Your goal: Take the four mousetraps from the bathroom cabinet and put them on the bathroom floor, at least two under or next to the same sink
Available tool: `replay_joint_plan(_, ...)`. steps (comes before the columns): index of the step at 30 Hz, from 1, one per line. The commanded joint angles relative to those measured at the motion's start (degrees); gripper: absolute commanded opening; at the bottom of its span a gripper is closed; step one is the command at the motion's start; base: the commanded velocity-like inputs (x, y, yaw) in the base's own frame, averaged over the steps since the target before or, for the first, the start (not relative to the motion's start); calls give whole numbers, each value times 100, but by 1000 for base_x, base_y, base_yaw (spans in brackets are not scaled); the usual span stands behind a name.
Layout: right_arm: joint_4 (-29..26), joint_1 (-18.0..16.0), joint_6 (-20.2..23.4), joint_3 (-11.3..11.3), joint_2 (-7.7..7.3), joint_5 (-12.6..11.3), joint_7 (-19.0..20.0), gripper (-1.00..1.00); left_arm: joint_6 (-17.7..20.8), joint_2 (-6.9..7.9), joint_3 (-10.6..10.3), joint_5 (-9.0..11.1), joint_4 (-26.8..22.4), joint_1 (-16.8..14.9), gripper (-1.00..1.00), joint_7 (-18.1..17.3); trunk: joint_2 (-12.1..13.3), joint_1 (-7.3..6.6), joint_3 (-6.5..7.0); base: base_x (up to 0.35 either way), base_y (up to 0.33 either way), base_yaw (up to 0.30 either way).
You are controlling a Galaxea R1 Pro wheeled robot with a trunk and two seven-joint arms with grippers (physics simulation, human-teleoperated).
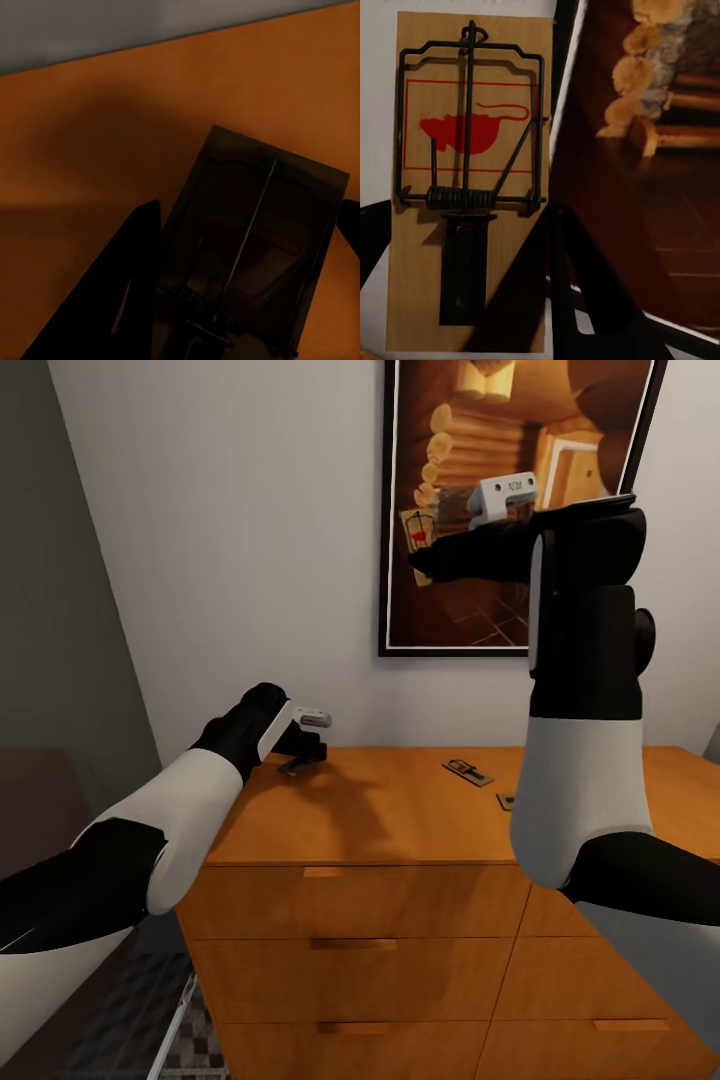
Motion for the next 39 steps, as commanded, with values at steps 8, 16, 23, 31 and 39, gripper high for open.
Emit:
replay_joint_plan(8, 23, -2, 20, -14, 6, -153, 47, -100, 19, 6, -41, 53, -5, -5, -100, 16, 37, -23, 11, 0, 0, 0)
replay_joint_plan(16, -21, -2, 20, -14, 6, -197, 47, -100, 19, 11, -41, 53, -5, -5, -100, 16, 198, -110, 83, 0, 0, 0)
replay_joint_plan(23, -33, 11, 20, -14, 6, -205, 47, -100, 19, 14, -41, 53, 2, -4, -100, 16, 358, -198, 155, 0, 0, 0)
replay_joint_plan(31, 16, 12, 20, -21, 6, -196, 47, -100, 19, 11, -41, 53, 14, -5, -100, 20, 358, -198, 155, 0, 0, 0)
replay_joint_plan(39, 130, 8, 20, -34, 6, -190, 47, -100, 19, 4, -41, 48, 4, -5, -100, 24, 358, -198, 155, -97, -3, 0)
